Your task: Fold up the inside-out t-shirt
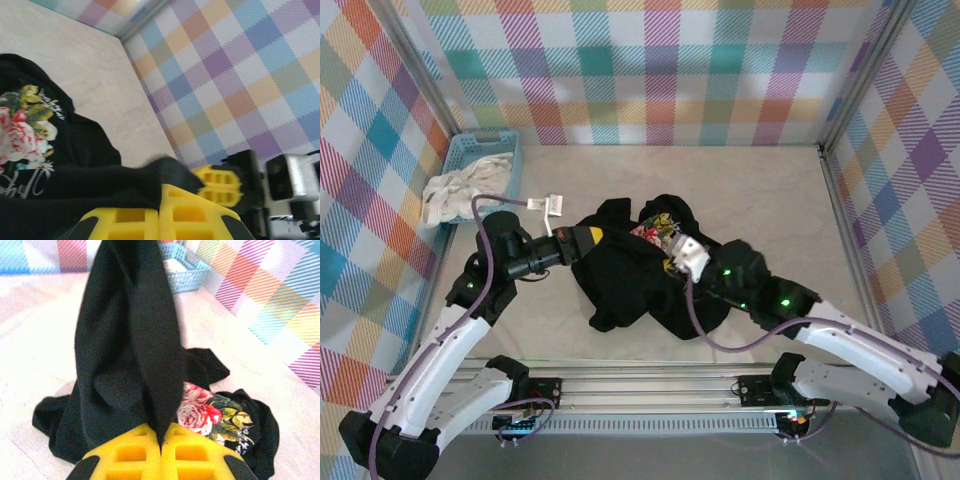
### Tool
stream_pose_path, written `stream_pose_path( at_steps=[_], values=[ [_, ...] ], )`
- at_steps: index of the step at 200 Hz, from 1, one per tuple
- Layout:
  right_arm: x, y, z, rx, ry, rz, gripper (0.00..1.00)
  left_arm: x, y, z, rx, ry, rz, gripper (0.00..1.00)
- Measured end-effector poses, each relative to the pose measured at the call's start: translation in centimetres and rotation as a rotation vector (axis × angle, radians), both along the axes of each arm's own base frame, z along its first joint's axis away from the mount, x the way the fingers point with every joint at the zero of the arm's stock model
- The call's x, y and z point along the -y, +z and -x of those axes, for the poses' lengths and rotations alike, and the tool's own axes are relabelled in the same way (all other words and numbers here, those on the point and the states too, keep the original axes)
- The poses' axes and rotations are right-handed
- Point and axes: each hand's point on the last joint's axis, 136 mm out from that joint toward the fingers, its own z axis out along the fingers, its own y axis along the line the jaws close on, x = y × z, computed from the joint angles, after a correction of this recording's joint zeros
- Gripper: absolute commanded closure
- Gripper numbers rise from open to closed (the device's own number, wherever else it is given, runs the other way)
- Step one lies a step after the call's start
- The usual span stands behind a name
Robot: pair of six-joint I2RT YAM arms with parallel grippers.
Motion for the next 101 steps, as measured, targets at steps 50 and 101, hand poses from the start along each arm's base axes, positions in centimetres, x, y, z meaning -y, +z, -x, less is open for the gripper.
stream_pose_path(
  at_steps=[50, 101],
  values=[
    [2.0, 2.0, -0.1, -0.085, 0.027, -0.143, 1.0, -2.2, 0.9, -0.7, -0.037, 0.1, 0.061, 1.0],
    [1.2, -0.9, -1.1, -0.196, 0.008, -0.074, 1.0, -1.6, 1.6, -0.7, -0.089, 0.061, 0.16, 1.0]
  ],
)
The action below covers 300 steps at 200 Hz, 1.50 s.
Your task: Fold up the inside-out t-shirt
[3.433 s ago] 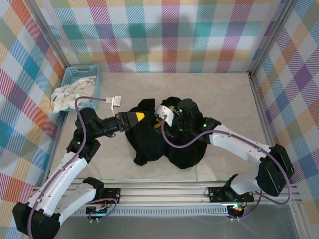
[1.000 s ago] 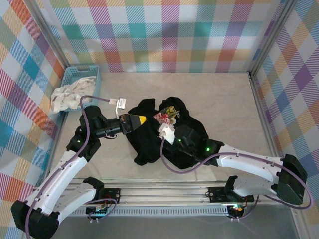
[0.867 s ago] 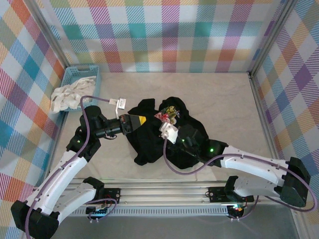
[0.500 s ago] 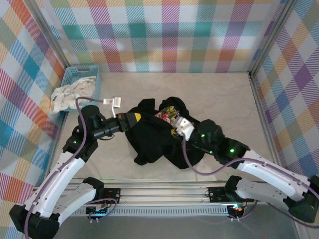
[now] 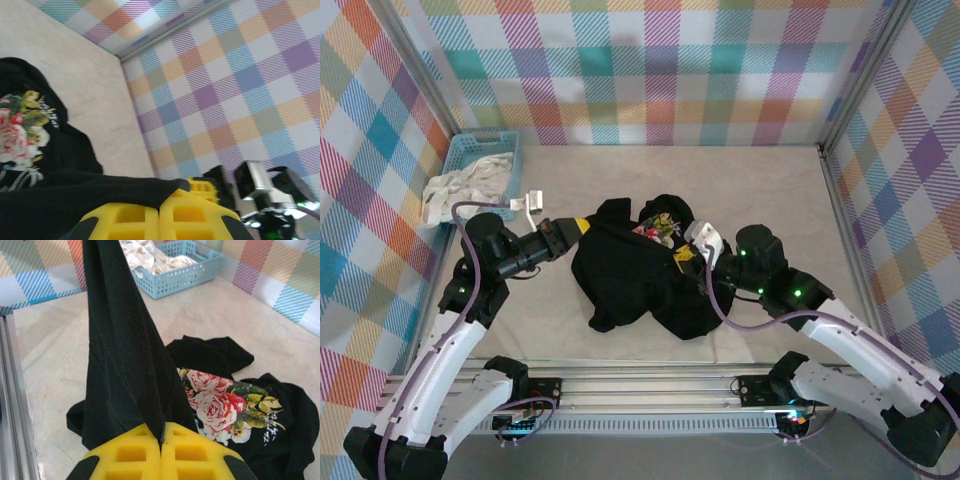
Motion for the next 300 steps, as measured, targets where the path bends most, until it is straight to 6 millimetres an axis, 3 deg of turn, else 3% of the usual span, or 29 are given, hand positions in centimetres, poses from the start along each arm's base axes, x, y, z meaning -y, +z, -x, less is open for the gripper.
stream_pose_path(
  at_steps=[32, 80, 95, 112, 147, 178, 220, 244, 269, 300],
  values=[
    [-1.1, -1.5, -1.0, -0.04, -0.003, 0.046, 1.0, 1.1, 0.2, 0.1, -0.007, -0.059, 0.034, 1.0],
    [-3.5, -5.4, -1.2, -0.102, 0.025, 0.195, 0.64, 4.1, -0.3, 1.6, -0.012, -0.198, 0.015, 1.0],
    [-3.5, -5.5, -0.9, -0.095, 0.028, 0.209, 0.58, 4.2, -0.4, 1.5, -0.009, -0.206, 0.007, 1.0],
    [-3.2, -4.2, -0.7, -0.053, 0.027, 0.179, 0.53, 4.3, -0.3, 1.5, 0.003, -0.209, 0.0, 1.0],
    [-3.3, -1.0, -0.2, 0.035, 0.056, 0.089, 0.5, 4.4, -0.5, 1.5, 0.008, -0.218, -0.007, 1.0],
    [-3.1, -1.5, -0.9, 0.026, 0.032, 0.106, 0.52, 4.3, -0.8, 1.6, 0.01, -0.22, -0.029, 1.0],
    [-0.9, -1.9, -3.4, -0.045, -0.061, 0.071, 0.5, 3.8, -0.7, 2.7, 0.054, -0.226, -0.085, 1.0],
    [-1.9, -3.5, -3.2, -0.109, -0.002, 0.079, 0.47, 3.4, -0.1, 3.4, 0.098, -0.229, -0.114, 1.0],
    [-3.2, -6.2, -2.8, -0.172, 0.075, 0.115, 0.35, 3.1, -0.3, 3.8, 0.115, -0.227, -0.148, 1.0],
    [-4.1, -7.7, -2.1, -0.169, 0.158, 0.113, 0.34, 2.8, -1.2, 3.8, 0.104, -0.217, -0.194, 1.0]
  ],
)
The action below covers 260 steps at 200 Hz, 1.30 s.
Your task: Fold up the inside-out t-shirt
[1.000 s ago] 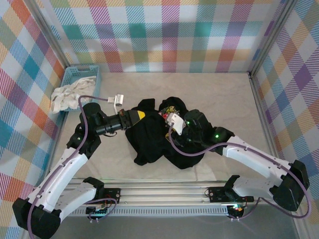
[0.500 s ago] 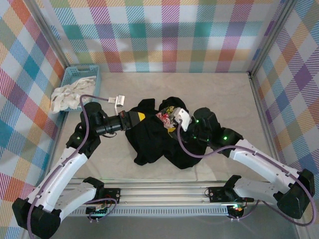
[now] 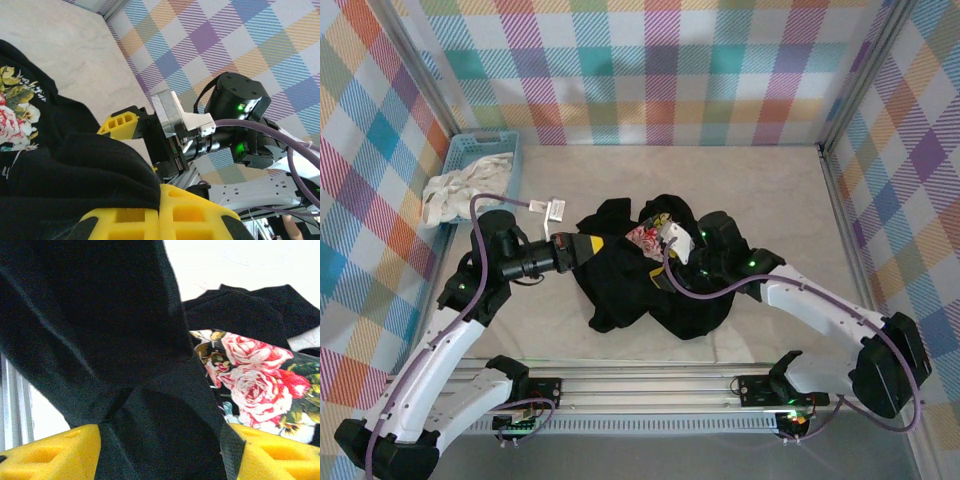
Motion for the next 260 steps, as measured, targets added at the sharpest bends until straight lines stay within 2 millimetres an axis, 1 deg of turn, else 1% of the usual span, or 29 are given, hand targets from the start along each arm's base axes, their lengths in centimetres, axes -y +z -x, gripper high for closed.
stream_pose_path(
  at_steps=[27, 42, 60, 74, 85, 103, 118, 142, 153, 170, 182, 195, 210, 223, 245, 260],
  values=[
    [-1.2, -0.2, -0.4, 0.012, 0.046, -0.02, 0.34, -0.5, -0.9, -0.4, -0.008, 0.04, -0.044, 1.0],
    [-1.3, -0.6, -0.8, 0.012, 0.04, -0.007, 0.35, -0.8, -1.3, -0.7, -0.017, 0.064, -0.063, 1.0],
    [-0.8, -0.9, -2.3, 0.019, -0.041, 0.039, 0.35, -0.9, -1.8, -1.2, -0.028, 0.085, -0.076, 1.0],
    [0.0, -0.8, -3.7, 0.021, -0.13, 0.07, 0.35, -1.1, -2.2, -1.7, -0.037, 0.105, -0.089, 1.0],
    [0.7, -0.6, -4.5, 0.012, -0.181, 0.076, 0.35, -1.3, -2.6, -1.9, -0.044, 0.121, -0.103, 1.0],
    [1.3, -0.9, -4.8, -0.016, -0.227, 0.081, 0.35, -1.8, -3.2, -2.1, -0.051, 0.15, -0.134, 1.0],
    [1.8, -1.3, -4.9, -0.04, -0.257, 0.091, 0.36, -2.7, -3.8, -2.1, -0.049, 0.19, -0.174, 1.0],
    [2.2, -2.5, -5.1, -0.096, -0.303, 0.124, 0.36, -4.2, -4.6, -1.6, -0.05, 0.251, -0.232, 1.0],
    [2.2, -3.1, -5.3, -0.114, -0.316, 0.138, 0.36, -4.7, -5.4, -1.4, -0.06, 0.27, -0.254, 1.0],
    [2.0, -3.7, -5.4, -0.139, -0.32, 0.147, 0.36, -5.3, -7.6, -0.8, -0.105, 0.283, -0.294, 1.0],
    [1.6, -3.8, -5.2, -0.159, -0.298, 0.136, 0.36, -5.5, -9.0, -0.5, -0.14, 0.282, -0.317, 1.0],
    [0.9, -3.7, -4.8, -0.182, -0.26, 0.114, 0.38, -5.6, -9.7, -0.3, -0.158, 0.28, -0.328, 1.0],
    [-0.1, -3.4, -4.0, -0.197, -0.193, 0.08, 0.38, -5.5, -9.2, -0.3, -0.143, 0.282, -0.311, 1.0],
    [-1.1, -2.7, -3.4, -0.191, -0.126, 0.038, 0.36, -5.2, -8.5, -0.4, -0.13, 0.275, -0.284, 1.0],
    [-3.3, -0.7, -1.9, -0.117, -0.003, -0.034, 0.31, -4.2, -6.9, -0.6, -0.115, 0.237, -0.231, 1.0],
    [-4.6, 1.0, -0.8, -0.037, 0.068, -0.079, 0.23, -3.5, -5.9, -0.8, -0.113, 0.21, -0.198, 1.0]
  ],
)
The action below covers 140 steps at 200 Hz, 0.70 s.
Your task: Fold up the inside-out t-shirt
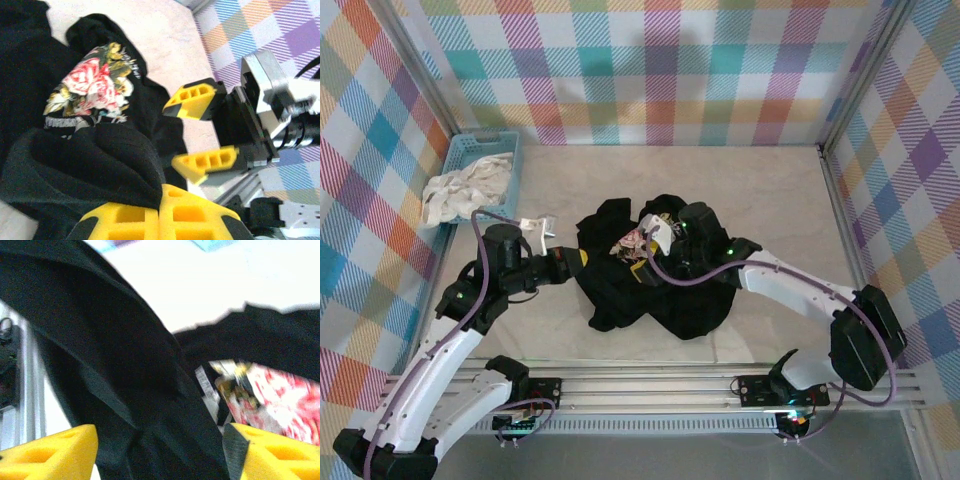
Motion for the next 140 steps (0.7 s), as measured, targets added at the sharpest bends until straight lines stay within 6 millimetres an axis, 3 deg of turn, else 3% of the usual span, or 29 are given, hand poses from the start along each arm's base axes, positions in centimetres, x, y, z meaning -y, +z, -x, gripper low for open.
stream_pose_path(
  at_steps=[32, 67, 97, 140],
  values=[
    [-2.5, 3.7, 1.7, 0.208, 0.12, -0.091, 0.17, 0.8, 1.6, 0.3, 0.005, -0.038, 0.057, 1.0],
    [-4.7, 4.0, 2.4, 0.329, 0.191, -0.094, 0.18, 1.2, 2.2, 0.6, 0.001, -0.061, 0.087, 1.0],
    [-5.8, 3.7, 1.4, 0.378, 0.199, -0.085, 0.25, 1.4, 2.2, 0.8, -0.002, -0.074, 0.092, 1.0],
    [-6.0, 4.9, 1.3, 0.387, 0.243, -0.122, 0.47, 1.4, 1.9, 0.7, -0.015, -0.073, 0.085, 1.0]
  ],
)
